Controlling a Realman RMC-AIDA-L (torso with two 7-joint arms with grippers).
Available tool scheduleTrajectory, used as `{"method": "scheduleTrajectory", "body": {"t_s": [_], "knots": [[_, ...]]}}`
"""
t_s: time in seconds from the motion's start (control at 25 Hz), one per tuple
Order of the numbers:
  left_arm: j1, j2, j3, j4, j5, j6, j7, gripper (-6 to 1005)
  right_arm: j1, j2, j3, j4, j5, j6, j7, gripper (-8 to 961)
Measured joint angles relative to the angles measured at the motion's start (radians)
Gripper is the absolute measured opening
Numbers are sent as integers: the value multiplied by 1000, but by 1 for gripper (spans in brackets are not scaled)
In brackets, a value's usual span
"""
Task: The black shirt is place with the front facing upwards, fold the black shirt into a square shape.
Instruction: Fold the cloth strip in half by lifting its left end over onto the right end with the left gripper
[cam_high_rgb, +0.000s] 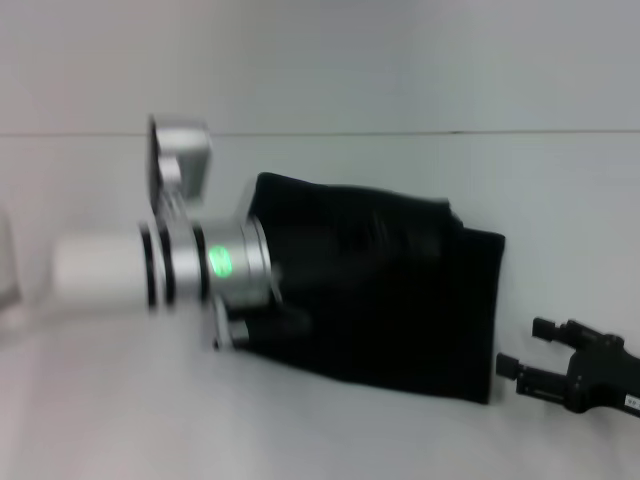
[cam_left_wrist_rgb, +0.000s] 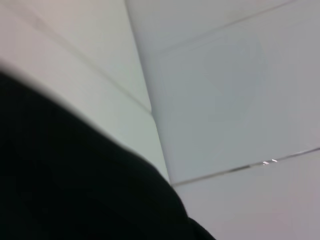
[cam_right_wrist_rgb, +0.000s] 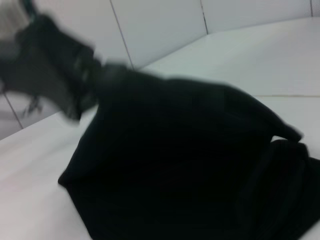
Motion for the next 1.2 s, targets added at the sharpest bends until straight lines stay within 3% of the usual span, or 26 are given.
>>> {"method": "scheduleTrajectory", "body": {"t_s": [0.12, 0.4, 0.88, 1.08, 1.2], "knots": [[28, 3, 2, -129, -28, -17, 62, 18, 10, 1, 1, 20, 2, 28, -2, 924], [52, 6, 12, -86, -27, 21, 65, 18, 80, 5, 9, 97, 45, 112, -13, 924], [71, 7, 26, -48, -25, 102, 81, 19, 318, 13, 15, 253, 78, 374, -15, 925], [80, 6, 38, -51, -21, 142, 103, 19, 337, 12, 16, 248, 216, 408, -15, 925], [80, 6, 94, -53, -19, 149, 105, 18, 326, 7, 16, 232, 274, 397, -16, 925]]}}
